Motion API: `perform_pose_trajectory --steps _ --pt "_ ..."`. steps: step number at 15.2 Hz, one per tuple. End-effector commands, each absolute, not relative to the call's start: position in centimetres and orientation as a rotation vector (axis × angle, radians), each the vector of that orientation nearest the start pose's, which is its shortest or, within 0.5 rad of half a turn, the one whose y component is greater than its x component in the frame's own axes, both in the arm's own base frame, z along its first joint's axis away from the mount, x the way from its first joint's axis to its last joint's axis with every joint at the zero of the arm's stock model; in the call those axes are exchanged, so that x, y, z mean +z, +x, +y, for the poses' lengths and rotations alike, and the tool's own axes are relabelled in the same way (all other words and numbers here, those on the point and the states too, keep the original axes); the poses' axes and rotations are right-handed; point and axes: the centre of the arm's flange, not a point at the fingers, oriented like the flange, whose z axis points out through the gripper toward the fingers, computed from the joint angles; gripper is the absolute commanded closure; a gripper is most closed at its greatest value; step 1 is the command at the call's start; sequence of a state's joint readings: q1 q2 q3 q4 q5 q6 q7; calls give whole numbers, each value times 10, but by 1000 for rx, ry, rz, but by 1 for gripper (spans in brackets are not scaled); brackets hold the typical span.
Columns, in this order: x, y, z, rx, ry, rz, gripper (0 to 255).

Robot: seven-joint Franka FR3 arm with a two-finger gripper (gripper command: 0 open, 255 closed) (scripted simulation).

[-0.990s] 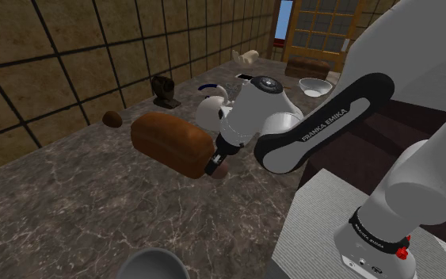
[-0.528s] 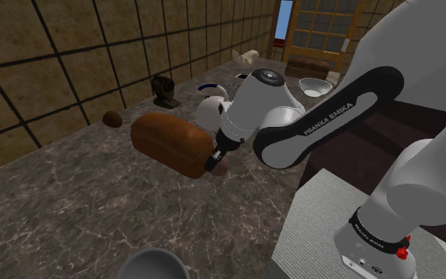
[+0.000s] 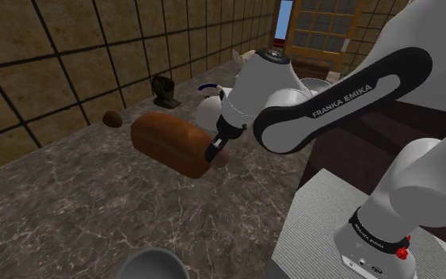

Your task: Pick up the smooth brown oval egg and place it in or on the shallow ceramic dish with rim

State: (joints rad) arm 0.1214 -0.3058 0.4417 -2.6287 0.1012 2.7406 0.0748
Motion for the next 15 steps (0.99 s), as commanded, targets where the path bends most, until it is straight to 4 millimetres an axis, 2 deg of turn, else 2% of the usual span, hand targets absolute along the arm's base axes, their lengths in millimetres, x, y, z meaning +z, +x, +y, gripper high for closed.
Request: perform_pose_trajectory --steps 1,11,12,15 --pt "393 380 234 -609 -2964 -617 255" --pt "446 380 234 -609 -2964 -617 255" --pt "446 380 234 -609 -2964 -617 255" --pt "448 359 268 -609 -2964 -617 255"
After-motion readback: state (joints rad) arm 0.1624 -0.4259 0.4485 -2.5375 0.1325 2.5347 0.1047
